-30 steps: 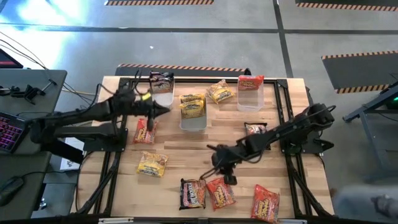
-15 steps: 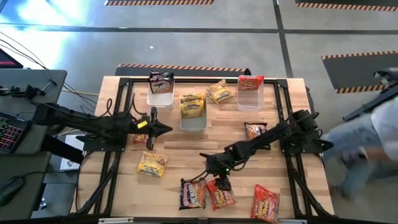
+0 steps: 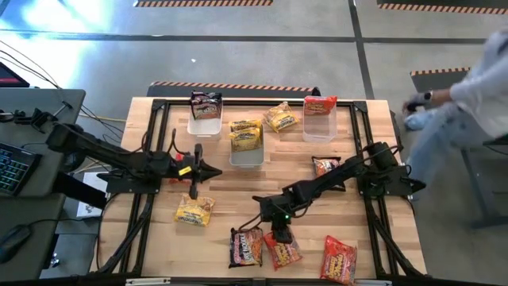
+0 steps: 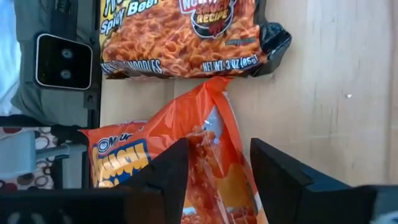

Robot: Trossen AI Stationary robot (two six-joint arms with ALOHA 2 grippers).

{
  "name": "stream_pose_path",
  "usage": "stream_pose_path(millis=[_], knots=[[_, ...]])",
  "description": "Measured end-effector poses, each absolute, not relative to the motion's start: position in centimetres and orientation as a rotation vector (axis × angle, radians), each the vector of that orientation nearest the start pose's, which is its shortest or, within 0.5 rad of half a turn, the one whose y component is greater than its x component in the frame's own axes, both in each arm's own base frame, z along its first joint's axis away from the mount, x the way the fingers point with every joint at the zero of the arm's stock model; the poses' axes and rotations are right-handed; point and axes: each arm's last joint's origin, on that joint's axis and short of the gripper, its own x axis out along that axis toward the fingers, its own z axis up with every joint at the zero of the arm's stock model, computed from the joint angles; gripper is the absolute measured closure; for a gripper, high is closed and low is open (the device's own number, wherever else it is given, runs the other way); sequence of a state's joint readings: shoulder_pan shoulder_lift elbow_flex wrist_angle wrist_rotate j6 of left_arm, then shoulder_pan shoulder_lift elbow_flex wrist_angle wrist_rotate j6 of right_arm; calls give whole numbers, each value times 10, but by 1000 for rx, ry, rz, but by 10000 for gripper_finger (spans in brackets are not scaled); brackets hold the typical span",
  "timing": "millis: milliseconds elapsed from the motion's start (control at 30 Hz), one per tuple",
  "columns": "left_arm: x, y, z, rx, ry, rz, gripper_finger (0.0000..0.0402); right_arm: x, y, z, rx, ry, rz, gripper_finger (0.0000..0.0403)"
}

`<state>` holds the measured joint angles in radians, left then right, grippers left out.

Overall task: Sort Maruchan noodles
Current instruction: Put the bottom left orange noodle pack into the transparent bin

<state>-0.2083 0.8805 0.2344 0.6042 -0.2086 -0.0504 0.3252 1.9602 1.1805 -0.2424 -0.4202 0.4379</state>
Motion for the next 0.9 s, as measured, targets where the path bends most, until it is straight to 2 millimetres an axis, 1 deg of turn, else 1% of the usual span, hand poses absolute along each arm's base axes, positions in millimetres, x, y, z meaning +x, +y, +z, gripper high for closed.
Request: stream_pose_path(millis=[167,433,567,667,767,900], knots=[[180,-34,201,-43,38,4,399,362,135,138,423,1172,446,292],[185,-35,193,-82,85,6,399,364,135,141,357,1117,481,391],[187,-35,190,-80,98,6,399,363,130,145,344,1116,444,396],[187,-35,190,-80,98,6,399,360,125,154,312,1111,372,401],[187,-35,190,-89,97,6,398,355,120,170,275,1081,288,402],[187,-35,191,-144,93,8,398,344,115,194,232,1034,129,403]])
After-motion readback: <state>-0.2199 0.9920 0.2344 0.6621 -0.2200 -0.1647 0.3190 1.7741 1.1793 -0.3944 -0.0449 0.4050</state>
